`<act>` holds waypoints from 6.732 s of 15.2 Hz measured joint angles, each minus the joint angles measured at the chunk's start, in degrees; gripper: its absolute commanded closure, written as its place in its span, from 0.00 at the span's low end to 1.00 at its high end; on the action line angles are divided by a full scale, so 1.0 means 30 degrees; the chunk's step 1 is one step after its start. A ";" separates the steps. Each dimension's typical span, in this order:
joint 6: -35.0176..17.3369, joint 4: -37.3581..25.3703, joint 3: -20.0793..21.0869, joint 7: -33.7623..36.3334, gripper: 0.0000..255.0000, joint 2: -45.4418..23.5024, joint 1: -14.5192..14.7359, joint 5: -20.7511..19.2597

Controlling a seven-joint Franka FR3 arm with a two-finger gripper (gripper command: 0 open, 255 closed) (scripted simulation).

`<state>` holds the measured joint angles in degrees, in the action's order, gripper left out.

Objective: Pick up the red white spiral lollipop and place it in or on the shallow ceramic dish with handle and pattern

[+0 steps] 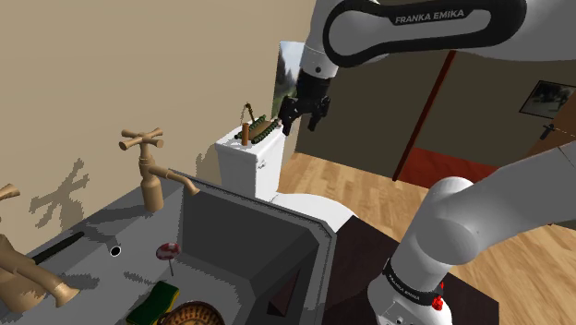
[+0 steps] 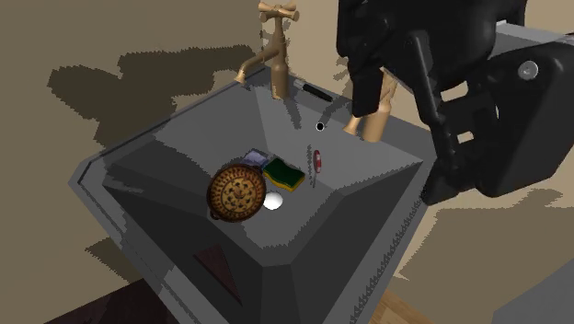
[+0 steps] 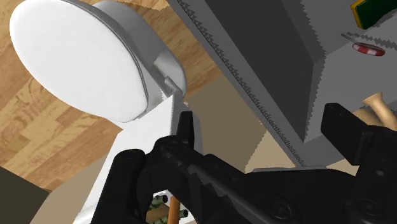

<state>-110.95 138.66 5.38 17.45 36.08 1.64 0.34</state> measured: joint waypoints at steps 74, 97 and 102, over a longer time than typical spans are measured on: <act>-0.8115 -1.3376 0.2994 0.7518 1.00 -2.6264 0.6231 -0.4811; -0.7781 -0.6372 0.2886 1.2085 1.00 -1.7135 0.9189 -0.2273; -0.8157 -0.4247 0.3737 1.3830 1.00 -1.5401 1.0230 -0.1928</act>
<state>-135.42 125.92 16.59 58.94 -10.12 32.33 -5.44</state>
